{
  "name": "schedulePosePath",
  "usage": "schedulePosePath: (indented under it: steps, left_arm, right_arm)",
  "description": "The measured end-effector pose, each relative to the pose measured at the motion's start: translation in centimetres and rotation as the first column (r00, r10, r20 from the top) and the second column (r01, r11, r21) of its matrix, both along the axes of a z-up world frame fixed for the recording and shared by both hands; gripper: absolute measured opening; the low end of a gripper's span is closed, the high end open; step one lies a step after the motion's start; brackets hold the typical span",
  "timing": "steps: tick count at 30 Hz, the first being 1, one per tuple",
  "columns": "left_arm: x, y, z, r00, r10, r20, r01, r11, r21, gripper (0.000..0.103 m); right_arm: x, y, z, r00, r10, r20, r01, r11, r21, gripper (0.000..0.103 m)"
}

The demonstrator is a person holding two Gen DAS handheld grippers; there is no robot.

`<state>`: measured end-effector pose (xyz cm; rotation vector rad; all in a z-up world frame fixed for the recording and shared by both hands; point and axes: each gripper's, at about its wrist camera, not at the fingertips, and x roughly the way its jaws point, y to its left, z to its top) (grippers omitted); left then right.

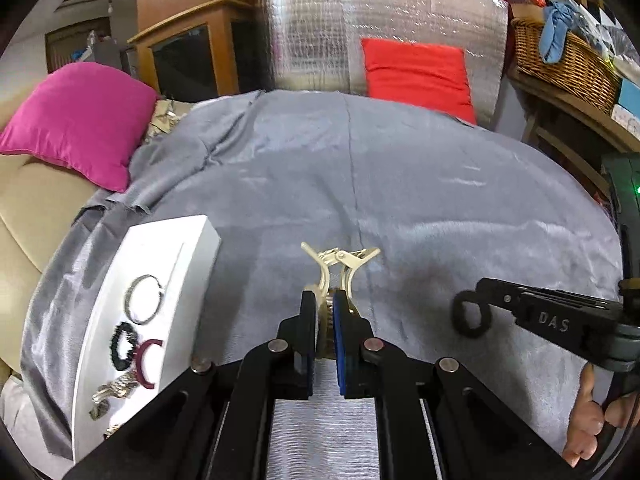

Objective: Organize jewelry

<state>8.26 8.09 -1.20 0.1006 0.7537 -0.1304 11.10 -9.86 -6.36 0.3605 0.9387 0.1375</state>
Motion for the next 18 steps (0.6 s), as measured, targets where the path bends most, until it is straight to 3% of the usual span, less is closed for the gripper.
schedulePosePath:
  steps: [18]
  left_arm:
    - [-0.1, 4.2, 1.7, 0.99, 0.124, 0.072, -0.126, 0.992, 0.018, 0.009]
  right_arm:
    - [0.1, -0.4, 1.0, 0.999, -0.006, 0.042, 0.002, 0.997, 0.077, 0.011]
